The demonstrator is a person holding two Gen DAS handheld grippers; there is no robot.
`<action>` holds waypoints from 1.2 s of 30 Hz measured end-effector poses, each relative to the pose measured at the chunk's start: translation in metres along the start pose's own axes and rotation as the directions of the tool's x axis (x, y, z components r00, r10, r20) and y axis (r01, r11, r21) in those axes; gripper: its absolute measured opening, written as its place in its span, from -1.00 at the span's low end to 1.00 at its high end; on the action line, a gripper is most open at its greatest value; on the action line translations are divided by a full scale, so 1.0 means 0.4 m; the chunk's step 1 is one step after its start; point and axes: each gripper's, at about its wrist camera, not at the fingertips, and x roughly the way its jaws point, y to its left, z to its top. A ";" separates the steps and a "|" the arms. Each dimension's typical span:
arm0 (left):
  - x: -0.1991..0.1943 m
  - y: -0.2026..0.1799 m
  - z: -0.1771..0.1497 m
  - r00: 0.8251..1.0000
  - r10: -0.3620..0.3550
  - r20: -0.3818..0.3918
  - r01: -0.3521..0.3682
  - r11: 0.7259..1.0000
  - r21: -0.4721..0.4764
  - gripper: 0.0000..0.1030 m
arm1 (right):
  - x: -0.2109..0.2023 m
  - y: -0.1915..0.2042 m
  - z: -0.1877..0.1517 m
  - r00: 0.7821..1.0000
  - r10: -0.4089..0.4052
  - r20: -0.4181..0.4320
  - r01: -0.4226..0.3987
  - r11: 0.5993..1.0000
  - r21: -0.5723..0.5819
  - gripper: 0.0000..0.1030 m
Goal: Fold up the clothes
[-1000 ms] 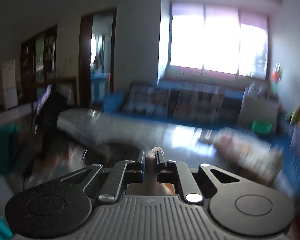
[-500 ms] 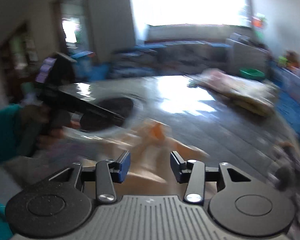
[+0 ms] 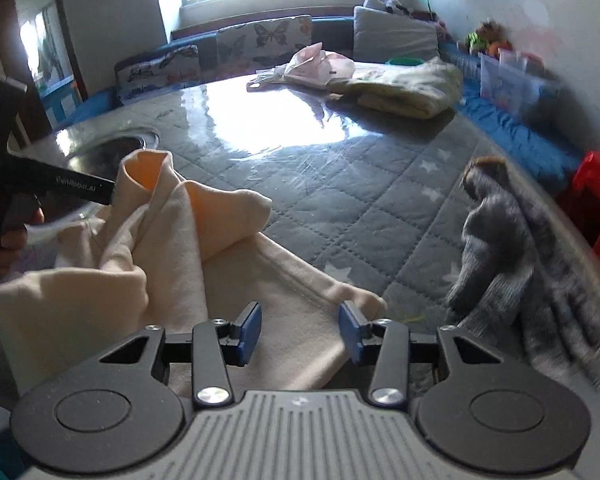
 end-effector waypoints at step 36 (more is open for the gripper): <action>-0.016 -0.023 -0.008 0.995 -0.080 0.066 0.076 0.995 0.062 -0.72 | 0.012 -0.011 0.022 0.998 -0.069 -0.007 0.069 0.998 0.011 -0.76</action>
